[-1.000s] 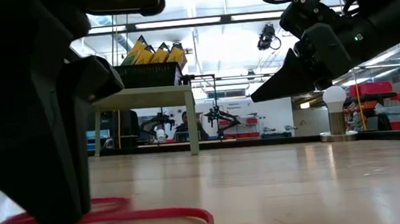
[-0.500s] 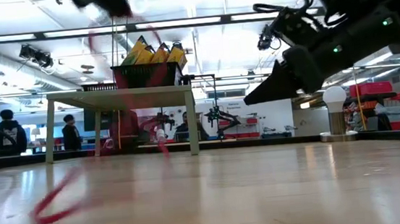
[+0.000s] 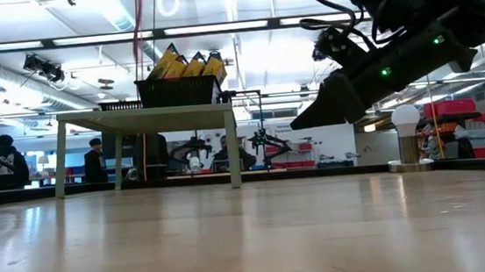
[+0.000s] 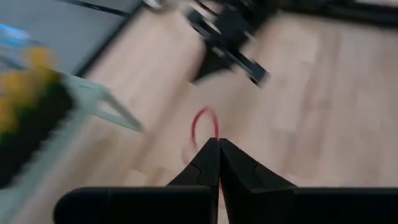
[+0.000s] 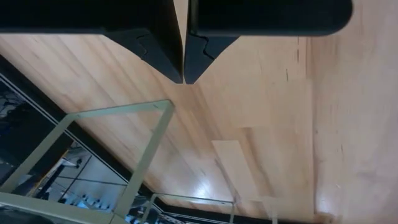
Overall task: Pick & Place Office Desk Supplies
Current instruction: Put the red rubber band into the top left black bin on the shelf
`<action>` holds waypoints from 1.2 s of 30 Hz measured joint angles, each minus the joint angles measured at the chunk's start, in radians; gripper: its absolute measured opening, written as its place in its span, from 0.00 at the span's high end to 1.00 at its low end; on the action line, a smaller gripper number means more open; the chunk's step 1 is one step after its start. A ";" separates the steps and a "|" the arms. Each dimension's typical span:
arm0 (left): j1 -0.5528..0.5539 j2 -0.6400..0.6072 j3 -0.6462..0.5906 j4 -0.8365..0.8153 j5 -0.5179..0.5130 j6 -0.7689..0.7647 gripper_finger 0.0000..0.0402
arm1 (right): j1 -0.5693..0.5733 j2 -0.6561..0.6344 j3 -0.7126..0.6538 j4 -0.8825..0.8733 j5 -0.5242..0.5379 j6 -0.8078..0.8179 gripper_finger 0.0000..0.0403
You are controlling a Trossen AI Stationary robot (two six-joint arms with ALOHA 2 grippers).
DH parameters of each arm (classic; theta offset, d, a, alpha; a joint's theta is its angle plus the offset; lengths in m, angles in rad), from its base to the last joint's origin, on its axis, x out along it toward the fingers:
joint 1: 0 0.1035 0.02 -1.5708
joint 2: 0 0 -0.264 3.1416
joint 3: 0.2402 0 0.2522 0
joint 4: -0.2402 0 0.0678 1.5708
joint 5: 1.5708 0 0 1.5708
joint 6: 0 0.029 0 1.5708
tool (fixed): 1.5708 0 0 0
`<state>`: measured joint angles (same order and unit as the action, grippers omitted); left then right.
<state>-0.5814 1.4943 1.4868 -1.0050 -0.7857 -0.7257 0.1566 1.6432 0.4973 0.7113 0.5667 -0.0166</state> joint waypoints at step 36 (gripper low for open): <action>1.285 -0.222 0.000 0.221 0.128 0.647 0.99 | -0.017 0.000 0.000 0.003 -0.033 0.004 0.94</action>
<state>0.7031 1.2724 1.4872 -0.7841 -0.6577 -0.0792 0.1398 1.6432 0.4973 0.7139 0.5340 -0.0124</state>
